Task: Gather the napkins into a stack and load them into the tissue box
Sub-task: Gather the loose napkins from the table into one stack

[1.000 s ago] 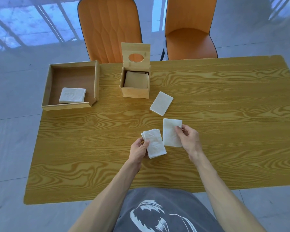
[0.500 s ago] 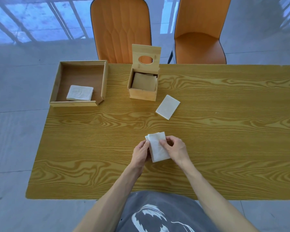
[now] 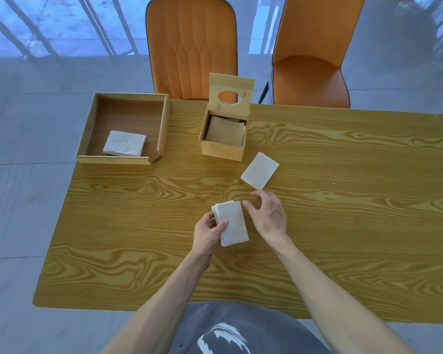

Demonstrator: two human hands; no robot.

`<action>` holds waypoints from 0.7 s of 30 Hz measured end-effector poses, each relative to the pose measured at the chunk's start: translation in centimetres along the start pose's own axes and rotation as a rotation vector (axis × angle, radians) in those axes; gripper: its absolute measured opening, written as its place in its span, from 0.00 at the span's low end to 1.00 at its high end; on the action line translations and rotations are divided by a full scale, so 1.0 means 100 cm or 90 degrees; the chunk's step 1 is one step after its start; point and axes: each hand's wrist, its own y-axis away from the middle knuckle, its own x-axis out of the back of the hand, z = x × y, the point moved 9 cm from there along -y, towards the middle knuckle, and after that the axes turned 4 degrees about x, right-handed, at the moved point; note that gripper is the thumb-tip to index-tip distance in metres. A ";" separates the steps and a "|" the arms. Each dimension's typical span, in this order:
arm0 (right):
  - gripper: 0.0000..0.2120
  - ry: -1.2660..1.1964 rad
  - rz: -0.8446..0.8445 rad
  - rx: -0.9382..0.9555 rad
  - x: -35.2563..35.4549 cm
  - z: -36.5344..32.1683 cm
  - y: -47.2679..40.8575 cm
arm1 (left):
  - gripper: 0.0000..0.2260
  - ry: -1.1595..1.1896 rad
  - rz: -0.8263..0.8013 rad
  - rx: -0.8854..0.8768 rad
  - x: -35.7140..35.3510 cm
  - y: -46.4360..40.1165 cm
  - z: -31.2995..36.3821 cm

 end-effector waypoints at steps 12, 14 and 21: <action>0.26 -0.072 0.065 -0.262 0.017 0.017 -0.059 | 0.14 0.009 0.035 0.001 0.013 -0.017 0.025; 0.30 -0.096 0.064 -0.340 0.012 0.026 -0.062 | 0.15 0.007 0.039 0.003 0.013 -0.019 0.026; 0.31 -0.093 0.069 -0.447 0.007 0.037 -0.063 | 0.14 -0.004 0.042 0.006 0.011 -0.021 0.025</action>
